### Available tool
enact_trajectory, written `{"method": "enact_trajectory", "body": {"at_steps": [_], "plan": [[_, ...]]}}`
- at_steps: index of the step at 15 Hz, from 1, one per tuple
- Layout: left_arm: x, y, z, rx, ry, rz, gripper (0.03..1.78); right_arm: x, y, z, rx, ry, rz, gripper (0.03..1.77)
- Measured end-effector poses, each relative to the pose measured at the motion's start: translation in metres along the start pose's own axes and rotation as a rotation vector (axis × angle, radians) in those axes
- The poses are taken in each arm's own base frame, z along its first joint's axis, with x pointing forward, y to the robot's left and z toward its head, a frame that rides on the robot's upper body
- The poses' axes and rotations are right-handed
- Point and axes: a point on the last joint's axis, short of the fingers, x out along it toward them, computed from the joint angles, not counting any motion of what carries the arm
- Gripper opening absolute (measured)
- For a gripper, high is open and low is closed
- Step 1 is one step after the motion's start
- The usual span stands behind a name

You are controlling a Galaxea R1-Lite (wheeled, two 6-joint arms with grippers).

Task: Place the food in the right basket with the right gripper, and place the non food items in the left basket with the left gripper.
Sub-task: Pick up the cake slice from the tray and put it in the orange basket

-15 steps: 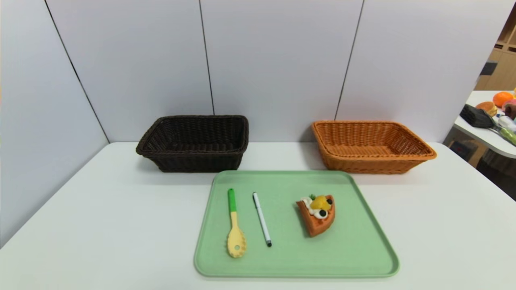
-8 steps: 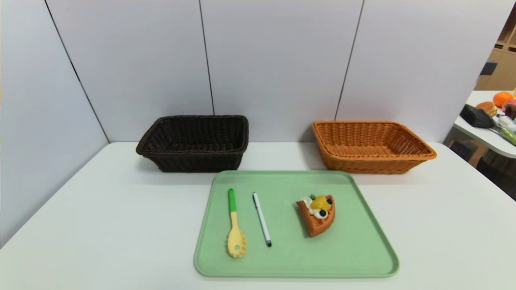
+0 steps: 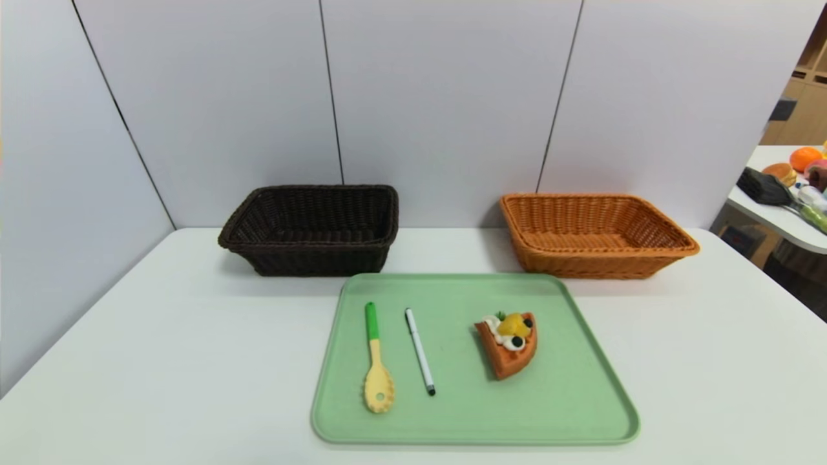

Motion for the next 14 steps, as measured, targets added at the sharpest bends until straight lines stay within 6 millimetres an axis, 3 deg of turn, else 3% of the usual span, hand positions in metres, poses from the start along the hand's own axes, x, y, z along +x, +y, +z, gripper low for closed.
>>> {"method": "enact_trajectory", "body": {"at_steps": [3, 6, 8, 10, 14], "plan": [[0.018, 0.004, 0.052, 0.0, 0.028, -0.009, 1.69, 0.015, -0.007, 0.077, 0.005, 0.022, 0.019, 1.7], [0.048, 0.008, 0.096, 0.017, 0.12, -0.018, 1.69, 0.045, -0.014, 0.135, 0.034, 0.154, 0.027, 1.7], [0.073, 0.01, 0.12, 0.022, 0.206, -0.03, 1.69, 0.077, -0.019, 0.155, 0.064, 0.285, 0.028, 1.7], [0.104, 0.012, 0.136, 0.018, 0.287, -0.055, 1.69, 0.113, -0.022, 0.163, 0.131, 0.425, 0.039, 1.7], [0.166, 0.006, 0.134, -0.006, 0.446, -0.124, 1.69, 0.184, -0.005, 0.165, 0.337, 0.689, 0.075, 1.7]]}}
